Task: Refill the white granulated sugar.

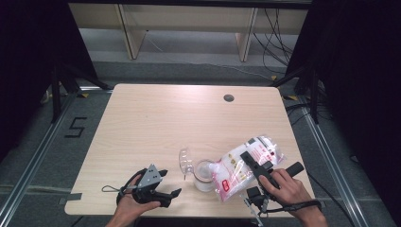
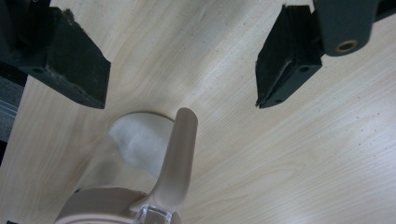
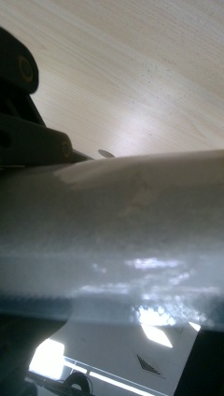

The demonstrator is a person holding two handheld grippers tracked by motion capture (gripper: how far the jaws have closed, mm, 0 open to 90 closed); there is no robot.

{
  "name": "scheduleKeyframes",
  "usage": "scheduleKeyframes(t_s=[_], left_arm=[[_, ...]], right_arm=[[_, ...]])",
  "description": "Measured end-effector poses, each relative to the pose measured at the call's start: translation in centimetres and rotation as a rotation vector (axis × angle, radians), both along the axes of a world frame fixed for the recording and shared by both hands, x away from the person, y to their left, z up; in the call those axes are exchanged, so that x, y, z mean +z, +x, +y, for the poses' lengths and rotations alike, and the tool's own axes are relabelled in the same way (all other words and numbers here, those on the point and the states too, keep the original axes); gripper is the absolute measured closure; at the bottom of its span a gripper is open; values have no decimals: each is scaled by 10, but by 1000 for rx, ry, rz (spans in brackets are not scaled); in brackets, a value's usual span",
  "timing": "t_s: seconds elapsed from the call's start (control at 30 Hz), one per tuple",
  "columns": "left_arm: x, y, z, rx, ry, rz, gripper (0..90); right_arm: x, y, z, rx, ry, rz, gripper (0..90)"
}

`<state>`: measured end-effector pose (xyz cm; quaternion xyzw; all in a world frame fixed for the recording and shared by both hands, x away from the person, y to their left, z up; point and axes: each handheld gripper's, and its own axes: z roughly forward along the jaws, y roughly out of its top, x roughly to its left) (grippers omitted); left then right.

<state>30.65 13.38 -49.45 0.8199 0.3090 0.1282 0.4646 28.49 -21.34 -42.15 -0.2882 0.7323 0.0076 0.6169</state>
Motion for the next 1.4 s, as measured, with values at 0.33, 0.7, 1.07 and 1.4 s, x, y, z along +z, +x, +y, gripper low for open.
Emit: scheduleKeyframes(t_s=[0.33,0.7,1.07,1.4], left_arm=[[0,0,0,1,-8,-3,177],[0,0,0,4,-11,-1,177],[0,0,0,7,-6,1,177],[0,0,0,7,-5,0,177]], right_arm=[[-1,0,-1,-1,17,-3,640],[-1,1,-1,8,16,7,649],[0,0,0,4,13,14,654],[1,-1,0,8,17,14,657]])
